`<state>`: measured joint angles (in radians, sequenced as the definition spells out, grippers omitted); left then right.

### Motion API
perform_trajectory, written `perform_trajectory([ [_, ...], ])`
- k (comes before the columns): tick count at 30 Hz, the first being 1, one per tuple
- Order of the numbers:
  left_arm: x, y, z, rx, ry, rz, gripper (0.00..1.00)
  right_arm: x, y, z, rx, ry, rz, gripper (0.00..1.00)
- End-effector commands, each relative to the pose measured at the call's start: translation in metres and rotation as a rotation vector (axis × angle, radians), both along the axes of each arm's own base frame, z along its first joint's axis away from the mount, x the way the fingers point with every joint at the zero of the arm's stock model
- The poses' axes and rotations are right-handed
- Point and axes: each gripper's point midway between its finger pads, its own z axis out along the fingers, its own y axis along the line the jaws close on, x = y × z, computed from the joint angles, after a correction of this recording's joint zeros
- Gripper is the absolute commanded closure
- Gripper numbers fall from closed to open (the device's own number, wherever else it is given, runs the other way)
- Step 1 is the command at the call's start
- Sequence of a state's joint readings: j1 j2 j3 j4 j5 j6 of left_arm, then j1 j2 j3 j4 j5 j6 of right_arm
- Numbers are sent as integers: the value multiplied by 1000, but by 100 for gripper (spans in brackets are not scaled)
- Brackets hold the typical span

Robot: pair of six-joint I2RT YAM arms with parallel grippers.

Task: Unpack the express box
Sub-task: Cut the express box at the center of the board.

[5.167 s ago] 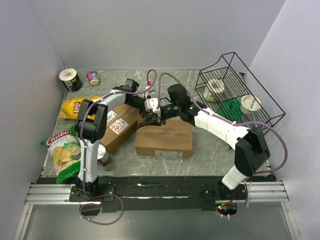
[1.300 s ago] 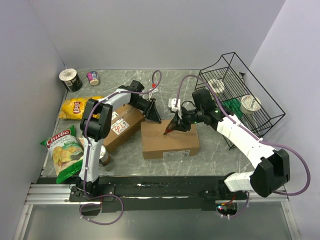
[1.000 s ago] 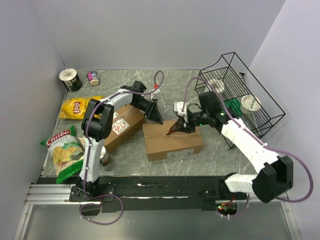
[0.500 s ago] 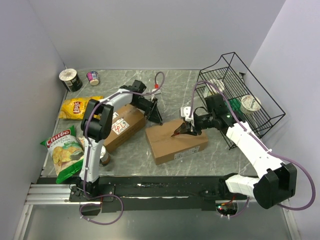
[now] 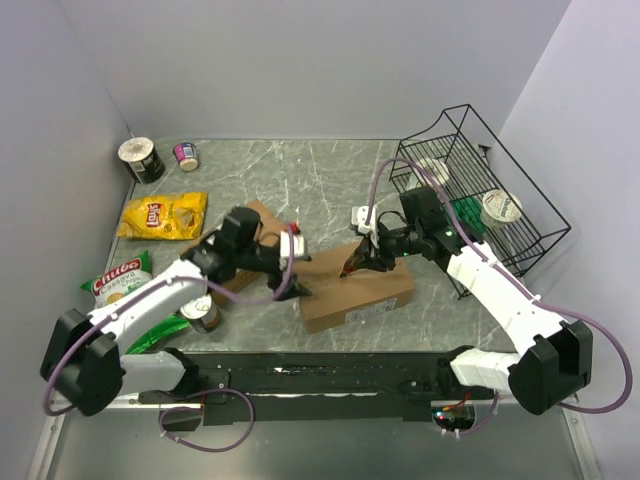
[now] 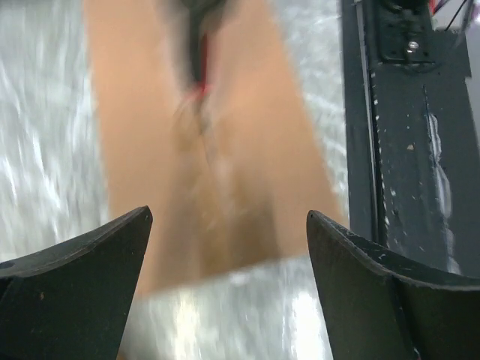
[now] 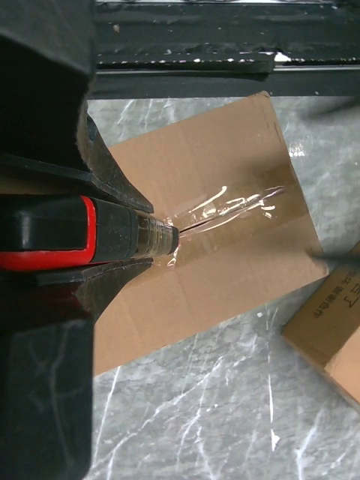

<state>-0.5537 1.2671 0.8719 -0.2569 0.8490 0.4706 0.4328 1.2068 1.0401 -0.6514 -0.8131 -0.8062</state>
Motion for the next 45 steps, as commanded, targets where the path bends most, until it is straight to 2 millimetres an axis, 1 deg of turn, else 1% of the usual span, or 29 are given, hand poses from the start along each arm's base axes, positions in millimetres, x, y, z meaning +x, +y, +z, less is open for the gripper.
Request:
perform_trajectory([
  [1, 7, -35, -1, -53, -286, 7, 9, 10, 6, 1, 4, 38, -57, 100],
  [4, 2, -50, -13, -57, -274, -5, 9, 17, 9, 2, 6, 61, -86, 100],
  [5, 3, -55, -11, -70, -293, -6, 9, 20, 10, 4, 7, 60, -95, 100],
  [8, 0, -64, -15, -75, -316, -17, 10, 30, 9, 0, -7, 74, -141, 100],
  [10, -4, -66, -20, -56, -334, -19, 10, 30, 9, 0, -7, 76, -146, 100],
  [12, -5, -63, -29, -14, -350, -24, 11, 30, 10, 3, 3, 79, -151, 100],
  [14, 2, -55, -38, 49, -370, 10, 12, 28, 11, 5, 14, 81, -153, 100],
  [15, 2, -47, -48, 105, -361, 17, 13, 27, 11, 8, 21, 81, -159, 100],
  [17, 15, -29, -55, 160, -415, 25, 15, 22, 12, 9, 27, 87, -152, 100],
  [18, 17, -18, -62, 184, -410, 27, 15, 17, 12, 11, 26, 72, -131, 100],
  [19, 30, -4, -62, 191, -411, 58, 15, 12, 13, 10, 20, 64, -102, 100],
  [21, 37, 7, -64, 214, -428, 38, 15, -3, 15, 9, 7, 23, -14, 100],
  [22, 36, 22, -77, 256, -372, 25, 15, -6, 15, 8, 3, 14, 10, 100],
  [23, 35, 19, -73, 241, -384, -20, 15, -9, 16, 7, 4, -8, 46, 100],
  [24, 34, 20, -77, 247, -370, -40, 15, -13, 15, 5, -4, -3, 68, 100],
  [25, 27, 23, -83, 268, -337, -68, 15, -13, 16, 6, 2, -16, 87, 100],
  [26, 25, 19, -79, 249, -340, -107, 15, -15, 17, 7, 5, -51, 125, 100],
  [27, 21, 17, -85, 254, -313, -125, 16, -16, 18, 10, 14, -69, 141, 100],
  [29, 20, 16, -86, 258, -281, -138, 17, -12, 18, 10, 9, -86, 136, 100],
  [30, 21, 16, -92, 275, -263, -141, 18, -8, 17, 8, -10, -81, 124, 100],
  [31, 21, 17, -95, 287, -257, -143, 18, -7, 15, 11, -24, -69, 115, 100],
  [32, 23, 18, -97, 302, -253, -141, 19, -3, 15, 7, -40, -31, 85, 100],
  [34, 27, 22, -106, 341, -248, -130, 20, 7, 11, 7, -64, -9, -3, 100],
  [35, 27, 24, -108, 352, -246, -130, 21, 7, 11, 7, -63, 44, -57, 100],
  [38, 26, 26, -112, 369, -237, -120, 22, 1, 8, 3, -76, 118, -137, 100],
  [39, 25, 26, -116, 378, -225, -120, 23, -1, 6, -1, -85, 129, -154, 100],
  [40, 26, 28, -119, 396, -224, -116, 24, -4, 2, -10, -108, 140, -165, 100],
  [44, 28, 32, -128, 440, -208, -101, 27, -4, -6, -12, -116, 156, -255, 100],
  [45, 27, 34, -131, 452, -200, -104, 28, -8, -7, -10, -114, 157, -246, 100],
])
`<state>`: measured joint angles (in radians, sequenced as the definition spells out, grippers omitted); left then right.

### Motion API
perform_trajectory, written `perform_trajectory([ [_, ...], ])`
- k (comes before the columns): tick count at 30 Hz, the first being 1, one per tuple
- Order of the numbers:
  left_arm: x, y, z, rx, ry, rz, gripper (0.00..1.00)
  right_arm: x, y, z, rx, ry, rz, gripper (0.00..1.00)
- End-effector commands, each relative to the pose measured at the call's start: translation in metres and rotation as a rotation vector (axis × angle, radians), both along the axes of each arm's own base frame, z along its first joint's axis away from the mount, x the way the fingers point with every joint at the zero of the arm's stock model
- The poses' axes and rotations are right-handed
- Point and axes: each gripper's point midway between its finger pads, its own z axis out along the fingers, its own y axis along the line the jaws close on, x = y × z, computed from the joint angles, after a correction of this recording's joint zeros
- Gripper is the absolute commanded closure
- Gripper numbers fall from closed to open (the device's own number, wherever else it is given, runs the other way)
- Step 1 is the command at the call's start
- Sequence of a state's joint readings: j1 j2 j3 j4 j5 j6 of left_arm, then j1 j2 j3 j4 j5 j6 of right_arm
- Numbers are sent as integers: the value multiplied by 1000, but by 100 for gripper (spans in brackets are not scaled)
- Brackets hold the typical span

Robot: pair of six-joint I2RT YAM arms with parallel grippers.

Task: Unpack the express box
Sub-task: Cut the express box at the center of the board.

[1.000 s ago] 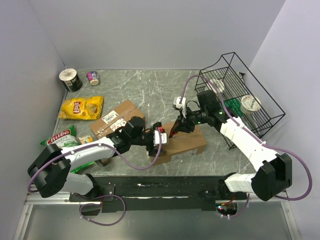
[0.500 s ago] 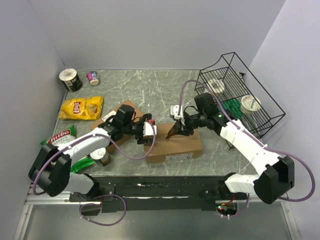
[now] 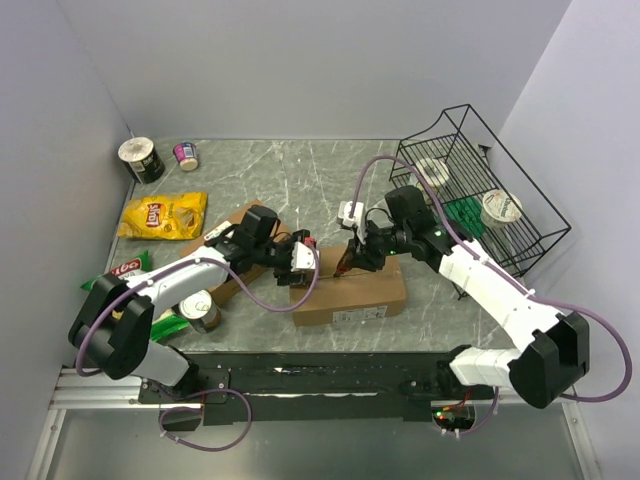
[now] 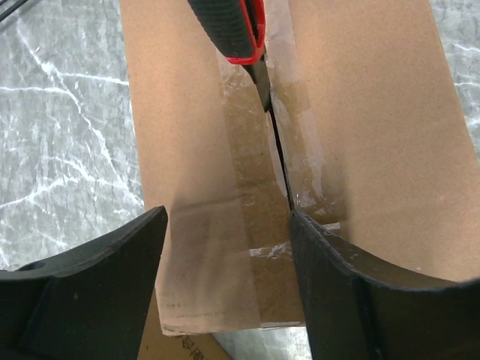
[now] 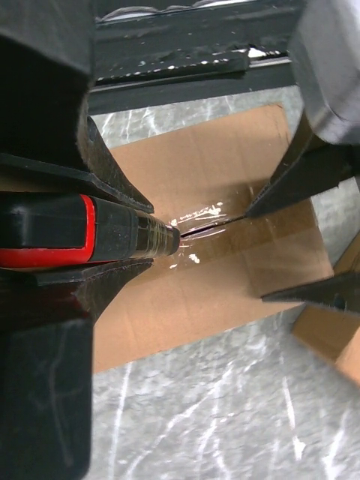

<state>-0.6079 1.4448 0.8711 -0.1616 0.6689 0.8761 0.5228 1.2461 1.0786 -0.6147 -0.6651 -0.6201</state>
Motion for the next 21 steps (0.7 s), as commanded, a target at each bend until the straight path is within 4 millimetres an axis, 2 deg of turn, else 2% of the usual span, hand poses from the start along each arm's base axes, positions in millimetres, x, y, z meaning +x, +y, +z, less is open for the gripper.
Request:
perform_trajectory([
  [1, -17, 45, -77, 285, 126, 63, 29, -17, -25, -12, -71, 59, -97, 100],
  [3, -17, 47, -79, 293, 126, 63, 30, -30, -23, 1, -5, -58, 7, 100],
  [4, -18, 47, -80, 297, 122, 58, 30, -37, -26, -12, -17, -128, 79, 100],
  [5, -18, 48, -82, 301, 122, 59, 31, -40, -29, -6, 0, -201, 105, 100],
  [7, -18, 49, -84, 307, 126, 62, 31, -45, -36, -15, -32, -241, 177, 100],
  [8, -18, 48, -84, 306, 129, 60, 32, -46, -37, -18, -42, -229, 201, 100],
  [13, -17, 49, -89, 326, 151, 63, 35, -27, -49, -5, -32, -306, 185, 100],
  [16, -17, 51, -92, 339, 149, 64, 36, -21, -59, -7, -51, -287, 174, 100],
  [21, -15, 52, -96, 352, 159, 78, 38, -33, -72, -21, -99, -189, 141, 100],
])
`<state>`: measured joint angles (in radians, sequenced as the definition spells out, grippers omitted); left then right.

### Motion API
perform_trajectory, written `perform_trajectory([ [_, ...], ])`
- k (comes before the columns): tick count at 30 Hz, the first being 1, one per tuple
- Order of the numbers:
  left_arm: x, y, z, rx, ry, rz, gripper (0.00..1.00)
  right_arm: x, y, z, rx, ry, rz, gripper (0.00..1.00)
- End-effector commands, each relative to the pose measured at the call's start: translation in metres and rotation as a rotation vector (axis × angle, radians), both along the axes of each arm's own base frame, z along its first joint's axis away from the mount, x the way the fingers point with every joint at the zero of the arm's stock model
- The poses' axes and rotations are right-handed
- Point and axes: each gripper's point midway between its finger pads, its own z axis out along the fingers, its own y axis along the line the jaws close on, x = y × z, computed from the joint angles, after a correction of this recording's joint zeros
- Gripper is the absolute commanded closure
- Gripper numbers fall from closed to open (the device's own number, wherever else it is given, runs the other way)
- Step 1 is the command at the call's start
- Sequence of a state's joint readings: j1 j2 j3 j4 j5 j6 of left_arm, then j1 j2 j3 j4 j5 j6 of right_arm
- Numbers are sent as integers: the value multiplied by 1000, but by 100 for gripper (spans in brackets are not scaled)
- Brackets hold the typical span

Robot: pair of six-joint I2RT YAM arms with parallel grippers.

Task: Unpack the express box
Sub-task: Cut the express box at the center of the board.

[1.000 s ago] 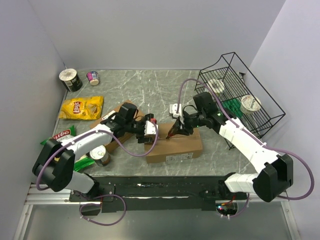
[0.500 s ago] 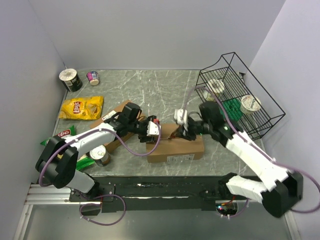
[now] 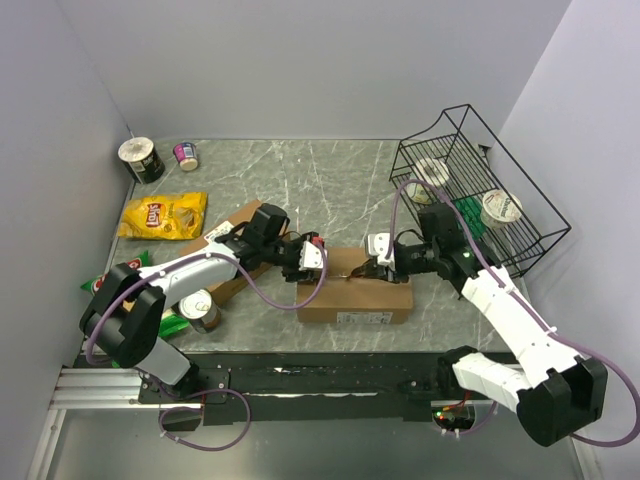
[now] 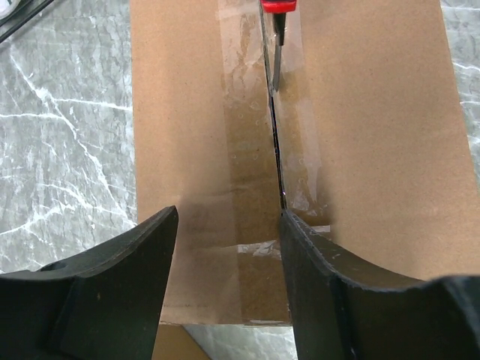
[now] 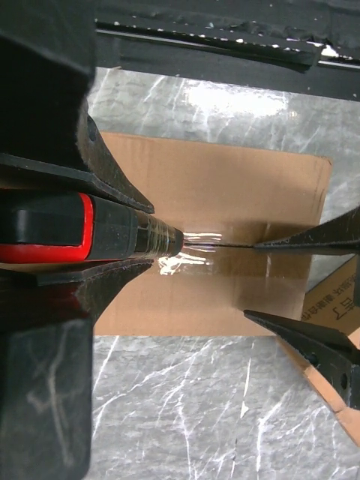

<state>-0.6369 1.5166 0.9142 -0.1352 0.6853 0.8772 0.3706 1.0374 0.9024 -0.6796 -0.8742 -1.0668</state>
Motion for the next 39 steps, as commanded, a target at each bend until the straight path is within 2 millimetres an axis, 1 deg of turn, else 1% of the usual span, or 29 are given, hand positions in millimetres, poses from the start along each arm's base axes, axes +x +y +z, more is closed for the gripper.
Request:
perform_trajectory([
  [1, -16, 70, -91, 363, 146, 118, 39, -6, -39, -21, -157, 73, -136, 100],
  [2, -16, 70, -92, 365, 146, 119, 39, -3, -40, -22, -160, 82, -168, 100],
  [4, -16, 70, -93, 367, 152, 120, 39, -7, -47, -29, -191, 137, -201, 100],
  [6, -17, 71, -95, 377, 159, 117, 40, -6, -51, -32, -191, 156, -229, 100],
  [8, -17, 71, -97, 380, 160, 119, 40, -3, -55, -29, -162, 131, -265, 100],
  [10, -17, 72, -97, 383, 160, 119, 41, 1, -59, -30, -141, 151, -301, 100],
  [13, -16, 73, -97, 389, 162, 124, 42, 6, -71, -35, -153, 183, -359, 100],
  [14, -17, 73, -97, 391, 162, 122, 43, 7, -74, -34, -150, 175, -368, 100],
  [18, -19, 75, -99, 399, 165, 121, 43, 5, -84, -30, -169, 134, -369, 100],
  [20, -18, 75, -99, 397, 171, 123, 44, 0, -87, -32, -184, 158, -365, 100],
  [24, -16, 72, -97, 391, 167, 126, 45, 3, -90, -22, -189, 124, -365, 100],
  [31, -16, 73, -98, 396, 163, 125, 46, -1, -103, -13, -249, 108, -347, 100],
  [32, -16, 73, -98, 396, 164, 126, 45, 1, -107, -9, -264, 88, -346, 100],
  [34, -16, 73, -97, 393, 165, 125, 46, -5, -112, -10, -295, 106, -333, 100],
  [35, -16, 73, -97, 393, 166, 126, 46, -4, -116, -9, -318, 90, -331, 100],
  [37, -14, 72, -97, 390, 161, 125, 45, -9, -121, -10, -345, 114, -327, 100],
  [38, -13, 71, -96, 387, 157, 128, 45, -8, -126, -8, -366, 98, -325, 100],
  [39, -12, 70, -95, 386, 154, 129, 45, -13, -129, -8, -381, 117, -321, 100],
])
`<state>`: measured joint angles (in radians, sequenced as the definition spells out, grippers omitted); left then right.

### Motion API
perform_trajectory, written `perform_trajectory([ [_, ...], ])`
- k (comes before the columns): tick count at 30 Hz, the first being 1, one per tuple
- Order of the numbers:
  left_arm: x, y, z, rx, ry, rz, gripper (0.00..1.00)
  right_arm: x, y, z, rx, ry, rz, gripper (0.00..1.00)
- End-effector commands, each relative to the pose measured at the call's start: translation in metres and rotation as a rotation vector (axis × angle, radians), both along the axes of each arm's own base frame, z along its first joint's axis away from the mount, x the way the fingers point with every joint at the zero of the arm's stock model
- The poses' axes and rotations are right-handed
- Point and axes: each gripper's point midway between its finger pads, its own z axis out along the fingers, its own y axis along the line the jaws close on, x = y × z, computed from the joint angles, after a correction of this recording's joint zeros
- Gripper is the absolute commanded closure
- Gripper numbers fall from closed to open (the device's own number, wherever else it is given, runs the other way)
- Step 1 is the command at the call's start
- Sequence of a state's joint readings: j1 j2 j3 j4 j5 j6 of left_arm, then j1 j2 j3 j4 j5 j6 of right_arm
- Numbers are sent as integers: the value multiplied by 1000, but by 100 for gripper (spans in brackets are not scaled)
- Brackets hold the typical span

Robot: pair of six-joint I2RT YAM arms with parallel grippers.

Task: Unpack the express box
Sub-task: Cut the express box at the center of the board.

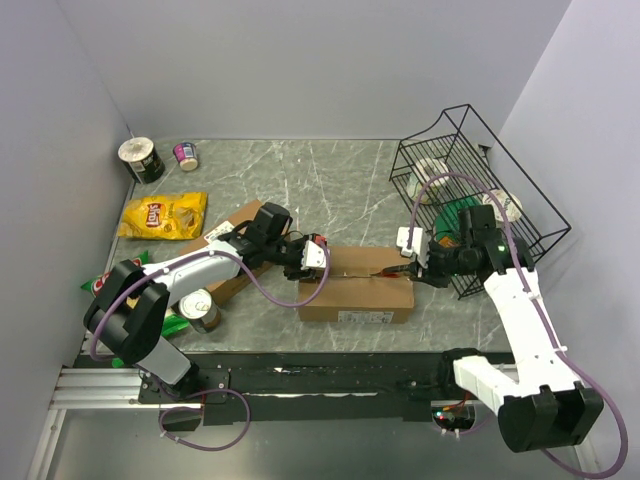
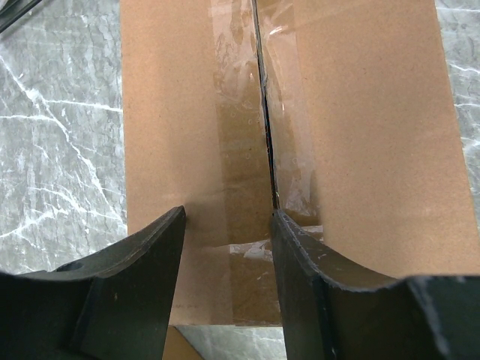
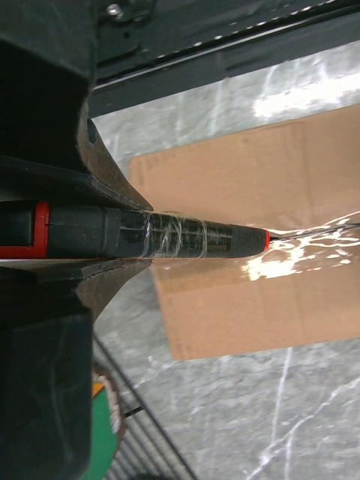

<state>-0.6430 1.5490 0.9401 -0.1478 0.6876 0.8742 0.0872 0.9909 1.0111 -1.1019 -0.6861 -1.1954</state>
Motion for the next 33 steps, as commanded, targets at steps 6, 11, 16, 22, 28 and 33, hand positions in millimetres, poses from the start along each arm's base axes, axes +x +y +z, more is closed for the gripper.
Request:
perform_trajectory([
  [6, -8, 72, -89, 370, 125, 136, 46, -11, -50, 6, -238, 14, 13, 100],
  [11, -7, 69, -86, 353, 123, 140, 45, -9, -68, 17, -300, 1, -7, 100],
  [16, -2, 66, -77, 337, 107, 149, 43, -7, -78, 44, -341, -57, -7, 100],
  [22, 4, 56, -54, 282, 112, 161, 41, 0, -69, 88, -289, -119, -30, 100],
  [28, 28, 19, 71, -70, 129, 214, 22, 1, -25, 123, -42, -116, 23, 100],
  [33, 23, -9, 193, -435, 107, 170, 14, 11, 13, 126, 78, -126, 73, 100],
])
